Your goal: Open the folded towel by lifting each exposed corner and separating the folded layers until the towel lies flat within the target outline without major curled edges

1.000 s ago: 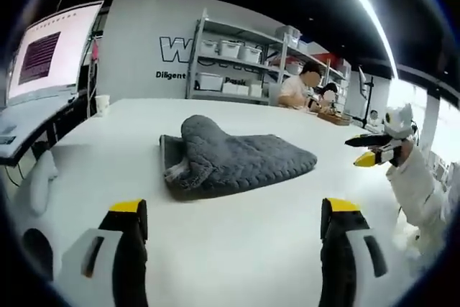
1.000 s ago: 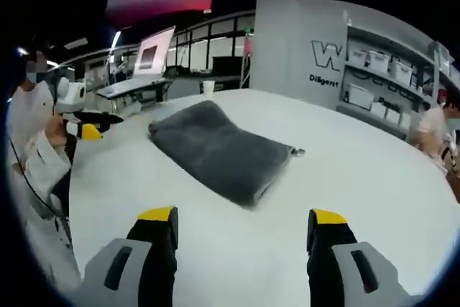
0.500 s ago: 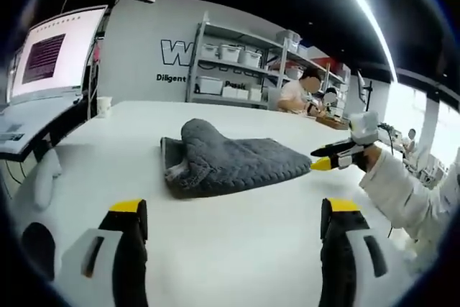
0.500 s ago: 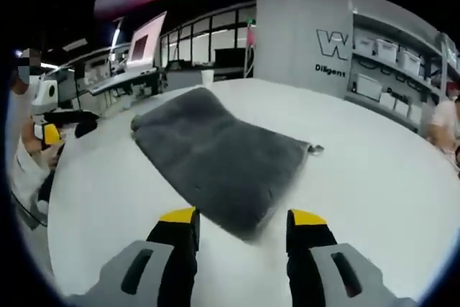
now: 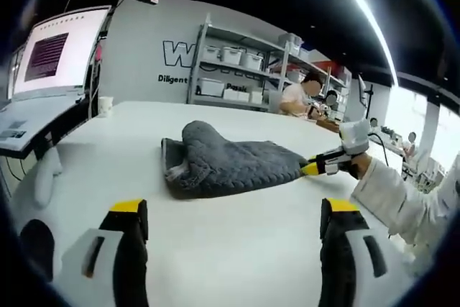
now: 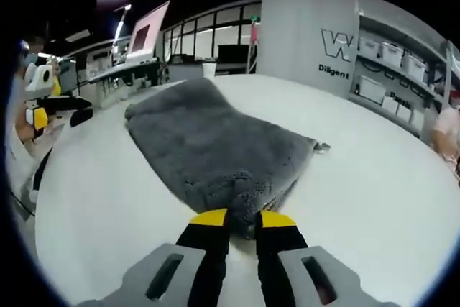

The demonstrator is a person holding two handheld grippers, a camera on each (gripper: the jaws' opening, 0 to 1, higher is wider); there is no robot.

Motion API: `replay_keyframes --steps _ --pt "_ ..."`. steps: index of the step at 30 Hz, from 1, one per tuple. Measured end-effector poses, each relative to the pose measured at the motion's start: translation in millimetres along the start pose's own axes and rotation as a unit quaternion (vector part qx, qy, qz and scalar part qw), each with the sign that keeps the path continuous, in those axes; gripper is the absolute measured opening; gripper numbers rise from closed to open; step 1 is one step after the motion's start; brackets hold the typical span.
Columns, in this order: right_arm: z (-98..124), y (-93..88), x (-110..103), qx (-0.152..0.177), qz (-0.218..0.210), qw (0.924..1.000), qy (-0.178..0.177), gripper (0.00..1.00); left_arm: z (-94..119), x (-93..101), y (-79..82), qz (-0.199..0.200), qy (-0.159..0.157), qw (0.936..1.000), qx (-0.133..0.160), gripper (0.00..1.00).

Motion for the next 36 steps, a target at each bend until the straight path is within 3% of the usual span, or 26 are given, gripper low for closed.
replay_keyframes --steps 10,14,25,36 --pt "2 -1.8 13 0.005 -0.004 0.9999 -0.008 0.05 -4 8.1 1.1 -0.005 -0.006 1.0 -0.005 0.98" --pt "3 -0.7 27 0.005 0.005 0.9996 -0.027 0.05 -4 11.4 3.3 -0.006 -0.007 1.0 -0.001 0.96" --pt "-9 6.7 61 -0.002 0.012 0.9985 -0.054 0.05 -6 20.0 7.7 -0.011 -0.019 0.9998 0.001 0.95" --pt "-19 10.6 75 0.001 0.033 0.9957 -0.087 0.08 -12 17.9 6.9 -0.007 -0.014 0.9999 0.001 0.9"
Point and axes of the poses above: the point that each gripper's makers call its tool centre point, and the gripper's own axes: z roughly backward along the fingers, x roughly to its right, y roughly out of its top, the point moved 10 cm from there along z, roughly backward along the fingers, and after that the axes turned 2 degrees about -x, right-handed, at the moved point
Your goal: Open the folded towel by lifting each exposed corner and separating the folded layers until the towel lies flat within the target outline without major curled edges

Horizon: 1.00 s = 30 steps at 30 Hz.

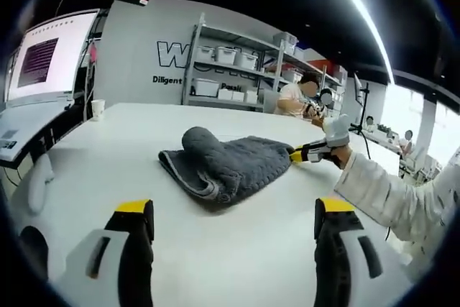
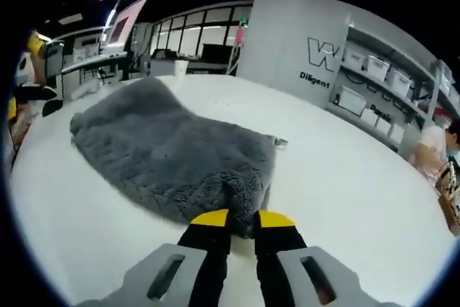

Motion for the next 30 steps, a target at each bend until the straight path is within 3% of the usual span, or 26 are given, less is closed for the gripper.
replay_keyframes --steps 5,8,10,14,18,22,24,27,28,30 --pt "4 1.8 4 -0.007 -0.001 0.9997 -0.024 0.21 -9 -2.9 2.8 -0.002 0.001 1.0 0.004 0.85" --pt "21 5.4 14 -0.018 -0.003 0.9972 -0.073 0.35 -16 -5.2 4.4 -0.004 0.001 1.0 0.004 0.81" --pt "26 6.7 16 -0.016 -0.003 0.9966 -0.081 0.42 -19 -6.2 5.4 -0.003 0.001 1.0 0.007 0.78" --pt "66 13.5 21 0.003 -0.035 0.995 -0.093 0.62 -36 -10.2 10.1 -0.012 -0.01 0.9999 -0.002 0.73" --pt "99 13.9 17 0.007 -0.04 0.9955 -0.086 0.75 -48 -15.8 16.2 -0.01 -0.01 0.9999 0.005 0.68" --pt "138 8.8 -2 0.019 -0.046 0.998 -0.039 0.86 -63 -28.0 18.8 0.005 0.002 1.0 0.004 0.6" --pt "147 7.5 -6 0.03 -0.052 0.9978 -0.03 0.88 -67 -31.1 18.6 -0.001 0.01 0.9999 0.0 0.57" --pt "167 -0.1 -19 0.041 -0.05 0.9978 -0.01 0.88 -74 -33.0 16.2 -0.003 -0.002 0.9998 -0.018 0.56" --pt "168 -1.2 -21 0.042 -0.05 0.9978 -0.008 0.9 -78 -32.8 14.2 -0.004 -0.01 0.9994 -0.033 0.56" --pt "172 -4.7 -25 0.042 -0.05 0.9979 -0.003 0.95 -81 -32.7 14.0 -0.006 -0.008 0.9994 -0.033 0.56"
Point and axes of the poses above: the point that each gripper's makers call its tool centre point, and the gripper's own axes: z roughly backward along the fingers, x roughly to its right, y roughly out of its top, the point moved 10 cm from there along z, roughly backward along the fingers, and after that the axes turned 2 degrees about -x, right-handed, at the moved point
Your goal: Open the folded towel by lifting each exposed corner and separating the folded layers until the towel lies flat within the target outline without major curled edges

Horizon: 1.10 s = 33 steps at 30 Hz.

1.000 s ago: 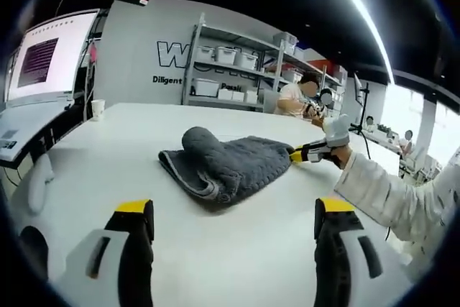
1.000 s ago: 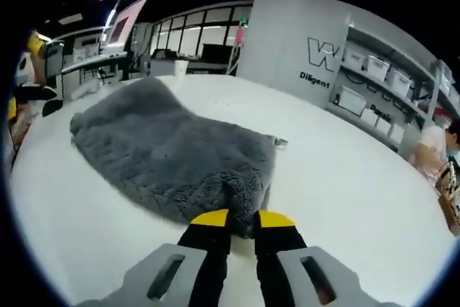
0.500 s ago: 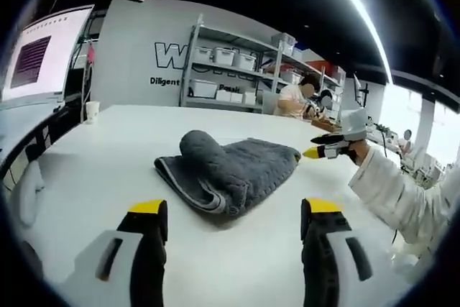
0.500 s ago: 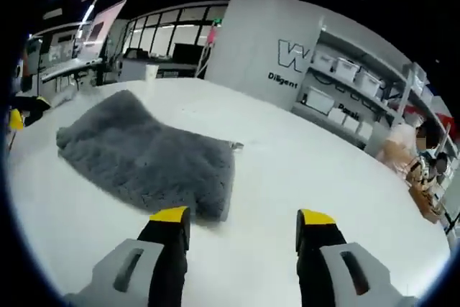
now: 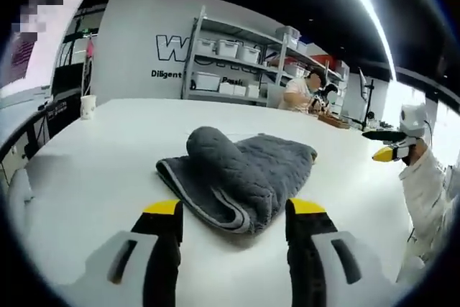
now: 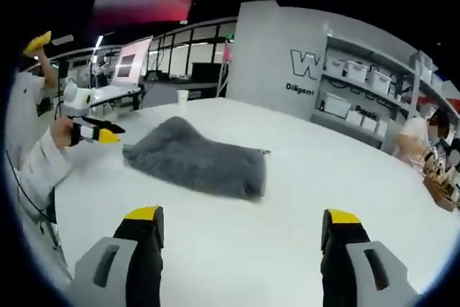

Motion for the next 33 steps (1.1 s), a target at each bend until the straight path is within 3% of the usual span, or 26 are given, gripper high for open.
replay_keyframes --steps 7,12,20,23,33 --pt "19 -18.1 -23 -0.017 -0.005 0.9996 0.021 0.99 -18 -4.8 1.2 -0.016 -0.01 0.9995 -0.024 0.47" --pt "24 -23.0 -35 -0.012 -0.005 0.9996 0.025 0.99 -26 -8.9 1.0 -0.016 -0.01 0.9995 -0.027 0.46" --pt "30 -30.4 -39 -0.015 -0.012 0.9995 0.023 0.98 -36 -7.6 -4.8 -0.018 -0.024 0.9983 -0.05 0.21" --pt "29 -41.0 -38 -0.027 -0.02 0.9993 0.019 0.98 -38 -1.6 -6.2 -0.006 -0.057 0.9972 -0.048 0.13" --pt "33 -46.9 -37 -0.029 -0.028 0.999 0.018 0.97 -38 -3.9 -12.9 0.011 -0.044 0.9971 -0.062 0.14"
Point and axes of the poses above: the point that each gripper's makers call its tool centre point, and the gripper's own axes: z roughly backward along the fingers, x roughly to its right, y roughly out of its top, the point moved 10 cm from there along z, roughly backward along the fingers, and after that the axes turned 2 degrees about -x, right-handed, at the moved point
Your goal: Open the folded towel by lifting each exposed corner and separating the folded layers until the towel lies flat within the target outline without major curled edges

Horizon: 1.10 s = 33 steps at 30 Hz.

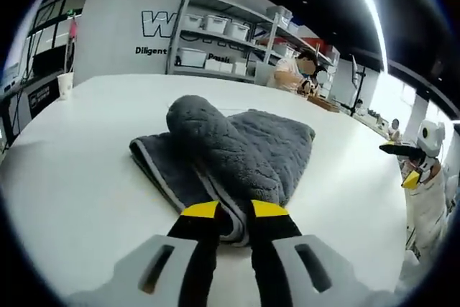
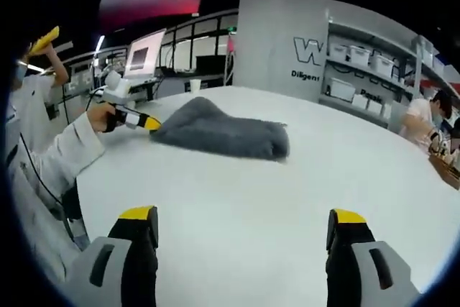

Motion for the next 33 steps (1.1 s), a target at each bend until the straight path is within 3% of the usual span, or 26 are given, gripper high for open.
replay_keyframes --steps 8,17,23,26,33 --pt "1 -5.6 0 -0.011 -0.005 0.9999 -0.004 0.96 1 -2.9 -3.4 0.003 0.015 0.9999 -0.005 0.23" --pt "1 -8.3 -2 -0.017 -0.006 0.9998 0.0 0.95 -3 0.4 -6.0 0.015 -0.016 0.9997 -0.006 0.12" --pt "1 -10.3 -2 -0.024 -0.005 0.9997 0.002 0.95 -1 3.7 -7.1 0.01 -0.003 0.9998 0.019 0.06" --pt "2 -10.0 -2 -0.024 -0.006 0.9997 0.001 0.94 3 6.2 -8.8 0.016 0.007 0.9989 0.044 0.04" --pt "2 -9.5 -4 -0.022 -0.007 0.9997 0.005 0.94 9 12.4 -19.4 0.047 0.059 0.9923 0.099 0.04"
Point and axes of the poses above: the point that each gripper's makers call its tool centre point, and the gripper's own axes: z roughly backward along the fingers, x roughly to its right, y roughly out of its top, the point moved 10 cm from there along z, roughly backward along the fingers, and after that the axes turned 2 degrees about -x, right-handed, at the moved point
